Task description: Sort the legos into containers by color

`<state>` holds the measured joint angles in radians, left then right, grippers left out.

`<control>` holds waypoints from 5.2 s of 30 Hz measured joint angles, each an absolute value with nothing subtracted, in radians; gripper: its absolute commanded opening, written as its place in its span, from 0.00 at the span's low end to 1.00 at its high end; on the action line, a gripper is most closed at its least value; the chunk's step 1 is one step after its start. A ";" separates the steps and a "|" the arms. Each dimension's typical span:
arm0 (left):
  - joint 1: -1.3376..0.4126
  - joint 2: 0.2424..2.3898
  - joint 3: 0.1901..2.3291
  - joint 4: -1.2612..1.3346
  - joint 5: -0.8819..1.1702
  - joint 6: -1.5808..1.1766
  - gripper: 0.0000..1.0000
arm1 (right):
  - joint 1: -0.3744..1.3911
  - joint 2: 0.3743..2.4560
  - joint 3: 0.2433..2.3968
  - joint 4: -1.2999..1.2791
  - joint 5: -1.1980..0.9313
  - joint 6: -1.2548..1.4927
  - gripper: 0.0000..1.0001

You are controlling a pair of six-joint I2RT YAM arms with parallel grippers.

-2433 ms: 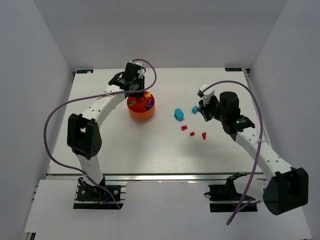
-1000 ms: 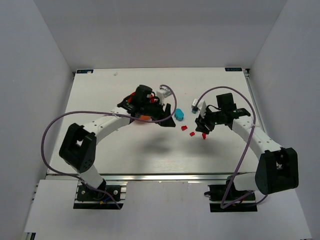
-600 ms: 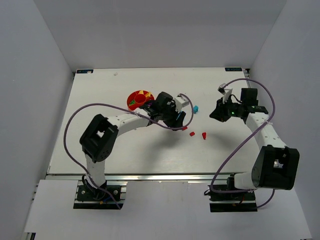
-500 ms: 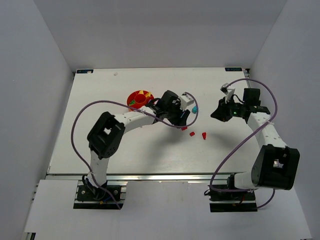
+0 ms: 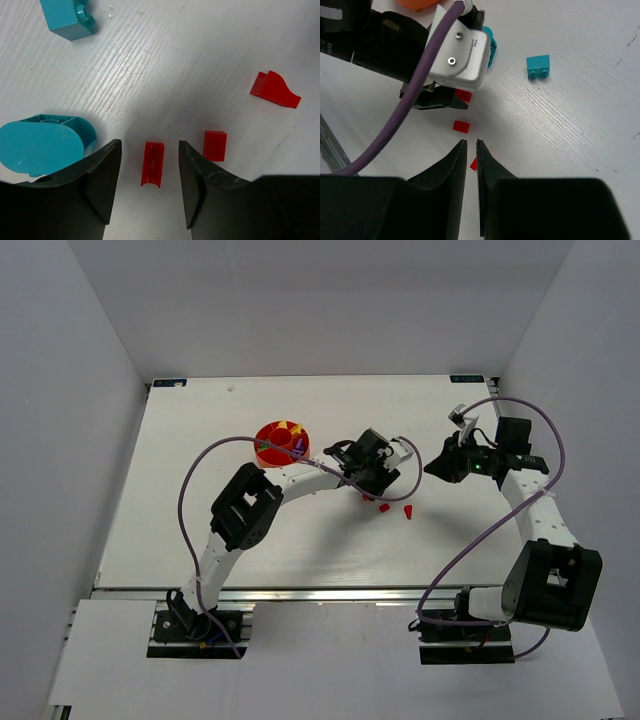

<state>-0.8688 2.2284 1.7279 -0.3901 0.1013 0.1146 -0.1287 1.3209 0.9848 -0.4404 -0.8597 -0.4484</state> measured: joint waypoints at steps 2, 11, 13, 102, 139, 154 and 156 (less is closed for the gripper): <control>-0.872 2.241 1.744 -0.404 0.085 0.120 0.59 | -0.135 1.321 0.985 -0.443 -0.869 -0.452 0.20; -0.873 2.264 1.750 -0.445 0.034 0.138 0.42 | -0.152 1.321 0.984 -0.446 -0.894 -0.454 0.20; -0.876 2.264 1.750 -0.445 0.022 0.140 0.28 | -0.153 1.321 0.984 -0.446 -0.898 -0.455 0.20; -0.393 1.021 0.806 -0.208 0.341 -0.162 0.82 | 0.220 1.499 0.921 -0.476 -0.304 -0.364 0.61; -0.393 0.828 0.743 -0.122 0.253 -0.113 0.81 | 0.395 1.673 1.404 -0.529 -0.363 -0.483 0.00; -0.408 0.634 0.647 -0.044 -0.008 -0.055 0.81 | 0.658 2.118 1.967 -0.368 -0.394 -0.294 0.00; -0.408 0.638 0.646 -0.044 -0.018 -0.051 0.81 | 0.668 2.120 1.967 -0.331 -0.392 -0.266 0.00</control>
<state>-0.4080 0.6376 0.6456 -0.0437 -0.0181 -0.0513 0.6682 2.1197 1.9671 -0.3309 -0.3923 -0.2665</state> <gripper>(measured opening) 0.814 0.287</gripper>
